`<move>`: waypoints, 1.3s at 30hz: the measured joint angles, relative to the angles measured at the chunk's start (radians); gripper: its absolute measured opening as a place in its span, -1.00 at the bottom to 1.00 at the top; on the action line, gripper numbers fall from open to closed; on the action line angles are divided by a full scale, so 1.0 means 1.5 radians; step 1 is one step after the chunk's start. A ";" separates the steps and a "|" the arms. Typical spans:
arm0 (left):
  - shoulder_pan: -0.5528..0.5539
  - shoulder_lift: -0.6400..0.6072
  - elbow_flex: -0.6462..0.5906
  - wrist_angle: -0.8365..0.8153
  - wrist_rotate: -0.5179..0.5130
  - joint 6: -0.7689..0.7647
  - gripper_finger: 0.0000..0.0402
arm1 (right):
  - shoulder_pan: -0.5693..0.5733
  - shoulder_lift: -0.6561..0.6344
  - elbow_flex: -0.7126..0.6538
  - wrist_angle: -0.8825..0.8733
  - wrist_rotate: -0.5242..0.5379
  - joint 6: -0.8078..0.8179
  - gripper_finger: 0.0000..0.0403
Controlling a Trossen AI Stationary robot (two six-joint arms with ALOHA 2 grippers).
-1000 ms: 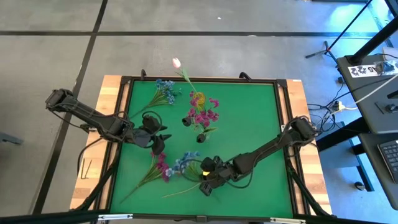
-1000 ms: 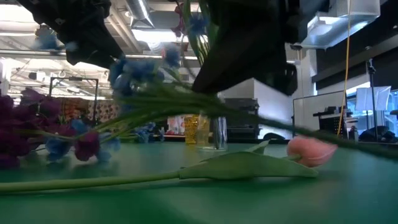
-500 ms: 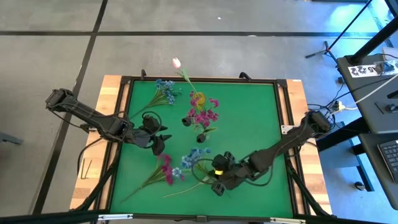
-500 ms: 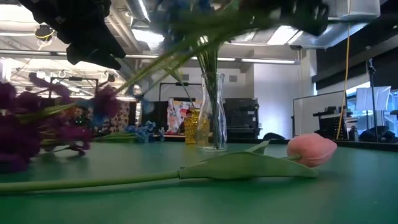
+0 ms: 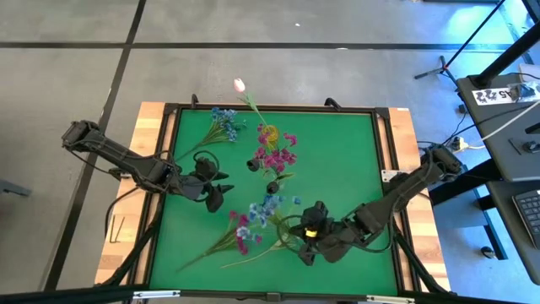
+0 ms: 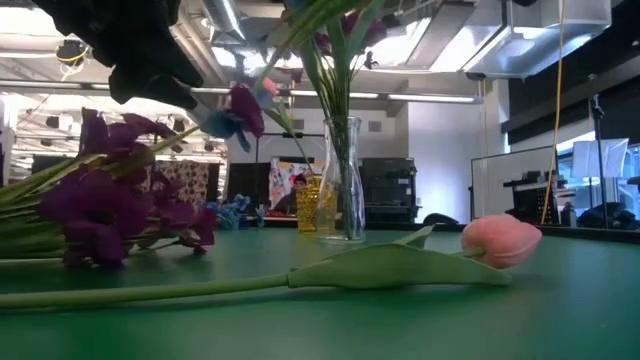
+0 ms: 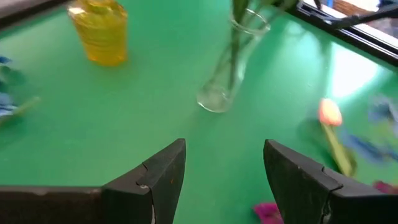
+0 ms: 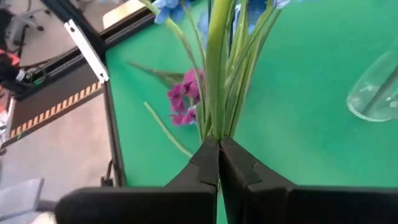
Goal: Sort flowers into vase by color
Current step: Put the bottom blue flowers into the yellow vase
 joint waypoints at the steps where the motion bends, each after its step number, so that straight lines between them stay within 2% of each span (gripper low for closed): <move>1: 0.000 0.000 0.000 0.008 0.018 0.000 0.05 | -0.004 0.003 0.000 -0.002 0.000 0.000 -0.99; 5: -0.022 0.000 0.000 0.052 0.113 0.003 0.05 | -0.007 0.017 -0.002 -0.014 -0.017 0.003 -0.99; 8: -0.059 0.001 0.000 0.057 0.144 0.002 0.05 | -0.006 0.017 -0.002 -0.020 -0.018 0.006 -0.99; 14: -0.162 0.043 0.000 0.068 0.114 0.000 0.05 | -0.006 0.018 -0.002 -0.028 -0.017 0.018 -0.99; 21: -0.260 0.170 0.000 0.122 0.055 0.001 0.05 | -0.006 0.022 -0.002 -0.046 -0.012 0.019 -0.99; 28: -0.286 0.287 0.000 0.233 0.051 0.001 0.05 | -0.006 0.022 -0.002 -0.057 -0.002 0.019 -0.99; 39: -0.290 0.388 0.000 0.228 0.085 -0.068 0.05 | -0.006 0.022 -0.002 -0.085 0.015 0.024 -0.99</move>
